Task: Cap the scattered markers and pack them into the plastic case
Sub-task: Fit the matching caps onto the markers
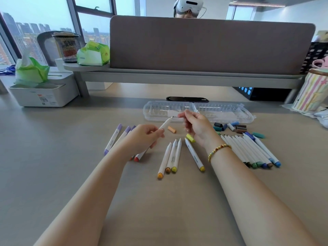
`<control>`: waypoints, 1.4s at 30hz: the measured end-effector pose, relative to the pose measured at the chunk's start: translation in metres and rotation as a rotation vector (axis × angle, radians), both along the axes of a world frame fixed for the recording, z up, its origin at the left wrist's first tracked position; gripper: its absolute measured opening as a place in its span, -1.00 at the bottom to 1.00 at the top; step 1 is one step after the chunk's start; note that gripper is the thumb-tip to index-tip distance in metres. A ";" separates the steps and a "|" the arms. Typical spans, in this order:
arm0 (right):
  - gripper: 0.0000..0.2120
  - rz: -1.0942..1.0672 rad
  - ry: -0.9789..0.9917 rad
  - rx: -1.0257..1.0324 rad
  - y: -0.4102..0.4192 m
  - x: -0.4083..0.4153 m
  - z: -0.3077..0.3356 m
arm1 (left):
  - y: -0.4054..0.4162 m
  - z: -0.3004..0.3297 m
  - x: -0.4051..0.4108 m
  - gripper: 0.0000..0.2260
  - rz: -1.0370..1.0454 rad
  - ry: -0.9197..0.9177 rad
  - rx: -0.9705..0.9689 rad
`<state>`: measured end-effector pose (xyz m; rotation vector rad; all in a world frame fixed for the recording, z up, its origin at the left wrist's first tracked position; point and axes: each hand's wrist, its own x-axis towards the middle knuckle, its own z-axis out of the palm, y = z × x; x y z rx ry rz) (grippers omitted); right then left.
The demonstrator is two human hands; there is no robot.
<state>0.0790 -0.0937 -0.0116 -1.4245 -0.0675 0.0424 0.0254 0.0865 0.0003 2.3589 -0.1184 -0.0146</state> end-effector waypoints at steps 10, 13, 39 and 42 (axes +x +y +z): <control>-0.88 -0.067 0.011 -0.237 0.001 0.002 -0.002 | 0.001 -0.004 0.002 -0.73 -0.010 -0.002 0.009; -0.82 -0.028 -0.062 -0.353 0.002 0.001 0.000 | 0.002 -0.005 0.002 -0.73 -0.027 0.000 0.010; -0.69 0.106 -0.105 -0.369 0.008 -0.005 -0.001 | -0.006 -0.006 0.001 -0.70 -0.064 0.018 0.045; -0.71 0.085 -0.125 -0.340 0.014 -0.007 0.003 | -0.009 -0.007 0.002 -0.66 -0.011 -0.008 0.083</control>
